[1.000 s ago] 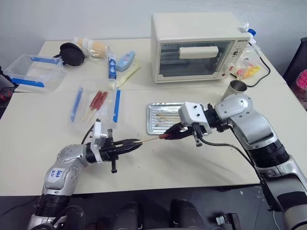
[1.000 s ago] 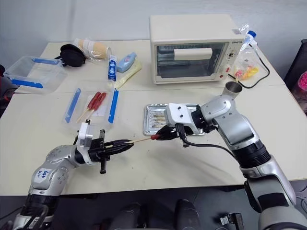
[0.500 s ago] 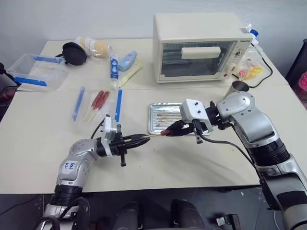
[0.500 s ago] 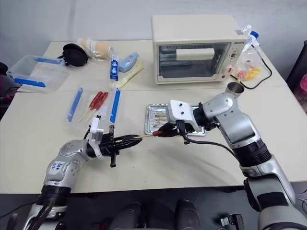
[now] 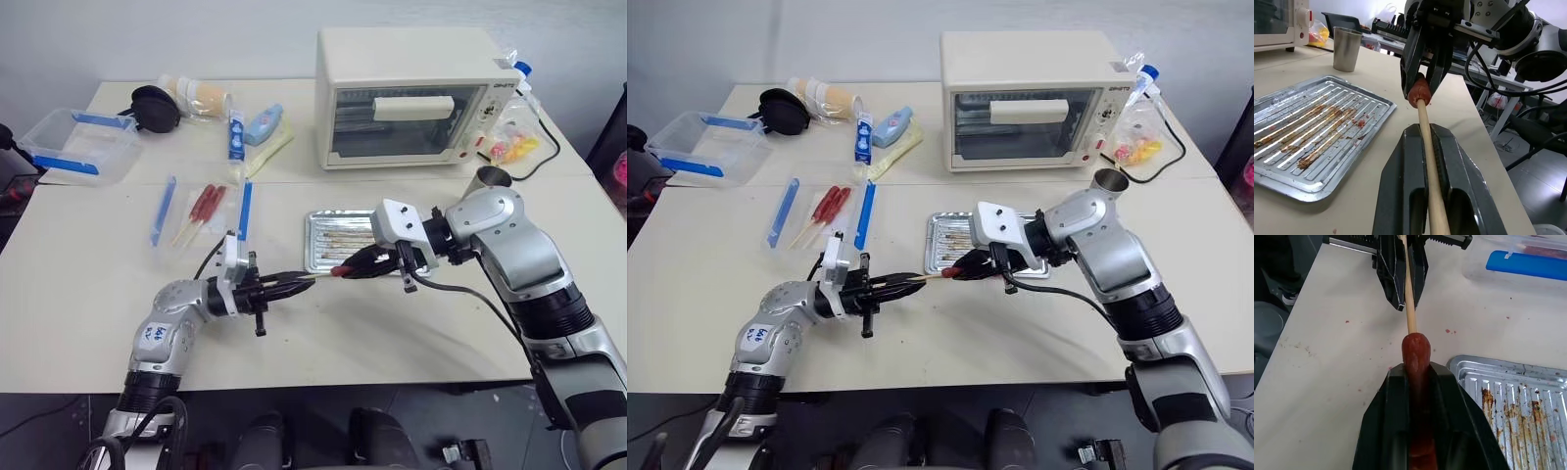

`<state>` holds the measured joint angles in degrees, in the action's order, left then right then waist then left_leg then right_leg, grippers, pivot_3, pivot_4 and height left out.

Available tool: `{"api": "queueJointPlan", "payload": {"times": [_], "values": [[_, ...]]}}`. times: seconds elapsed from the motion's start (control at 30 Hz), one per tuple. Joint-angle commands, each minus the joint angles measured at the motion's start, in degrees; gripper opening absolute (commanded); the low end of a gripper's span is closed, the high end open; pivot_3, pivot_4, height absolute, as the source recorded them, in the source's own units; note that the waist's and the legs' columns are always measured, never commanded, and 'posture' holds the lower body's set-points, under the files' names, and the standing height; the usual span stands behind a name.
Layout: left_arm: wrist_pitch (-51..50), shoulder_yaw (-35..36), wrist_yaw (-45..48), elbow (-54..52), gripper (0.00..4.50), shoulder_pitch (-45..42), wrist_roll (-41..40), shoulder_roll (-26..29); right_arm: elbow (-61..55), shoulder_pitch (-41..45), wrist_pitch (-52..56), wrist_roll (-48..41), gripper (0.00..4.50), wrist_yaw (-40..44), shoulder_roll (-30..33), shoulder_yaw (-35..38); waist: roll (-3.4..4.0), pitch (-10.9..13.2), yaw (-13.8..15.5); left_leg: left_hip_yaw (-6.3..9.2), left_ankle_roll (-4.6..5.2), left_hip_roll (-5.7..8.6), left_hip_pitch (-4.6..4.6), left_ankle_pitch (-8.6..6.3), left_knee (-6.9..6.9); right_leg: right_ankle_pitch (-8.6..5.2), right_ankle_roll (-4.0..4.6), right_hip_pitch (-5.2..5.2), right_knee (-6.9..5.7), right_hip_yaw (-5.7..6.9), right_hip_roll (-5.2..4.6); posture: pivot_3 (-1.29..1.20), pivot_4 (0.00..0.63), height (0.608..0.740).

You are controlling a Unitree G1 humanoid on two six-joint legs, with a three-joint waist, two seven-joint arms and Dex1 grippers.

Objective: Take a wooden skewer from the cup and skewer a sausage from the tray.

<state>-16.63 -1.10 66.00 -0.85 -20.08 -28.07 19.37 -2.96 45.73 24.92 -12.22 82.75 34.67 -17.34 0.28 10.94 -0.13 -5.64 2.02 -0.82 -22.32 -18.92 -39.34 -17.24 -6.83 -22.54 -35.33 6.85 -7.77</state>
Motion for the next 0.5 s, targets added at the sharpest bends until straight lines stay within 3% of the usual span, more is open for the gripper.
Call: {"api": "queueJointPlan", "payload": {"times": [0.03, 0.17, 0.3, 0.5], "values": [[0.5, 0.8, -0.5, -6.3, 0.0, 0.5, -2.2, 1.1, -4.0, -2.0, -1.4, -2.9, 1.8, 0.9, 0.9, 1.5, 0.0, 0.0, 0.0, 0.0, 0.0, 0.0, -0.03, 0.0, 0.0, 0.0, 0.0, -0.01, 0.0, 0.0, 0.0, 0.0, 0.15, 0.74], [0.2, 3.8, -0.6, -7.4, 0.0, 3.4, -3.5, 4.4, -5.9, -4.3, -0.3, -4.4, 3.15, 0.8, 4.4, 3.7, 0.0, 0.0, 0.0, 0.02, 0.0, -0.01, -0.01, 0.0, -0.03, 0.0, 0.0, -0.01, -0.01, -0.02, -0.01, 0.0, 0.15, 0.74], [-0.5, 8.9, -1.1, -10.1, 0.0, 9.6, -5.6, 8.7, -10.7, -11.2, 1.2, -9.2, 4.48, 0.3, 9.8, 10.4, 0.0, 0.0, 0.1, 0.06, 0.0, -0.02, -0.01, 0.0, -0.01, 0.0, 0.0, 0.0, 0.01, -0.01, -0.02, 0.0, 0.15, 0.74], [-0.8, 14.8, -3.4, -13.3, 0.0, 16.8, -8.5, 11.3, -13.7, -22.7, -4.0, -12.9, 4.48, -3.5, 12.4, 21.3, -0.01, 0.0, 0.2, 0.1, 0.03, 0.0, 0.04, -0.02, 0.01, 0.0, 0.0, 0.12, 0.12, 0.0, -0.1, 0.0, 0.15, 0.74]]}}
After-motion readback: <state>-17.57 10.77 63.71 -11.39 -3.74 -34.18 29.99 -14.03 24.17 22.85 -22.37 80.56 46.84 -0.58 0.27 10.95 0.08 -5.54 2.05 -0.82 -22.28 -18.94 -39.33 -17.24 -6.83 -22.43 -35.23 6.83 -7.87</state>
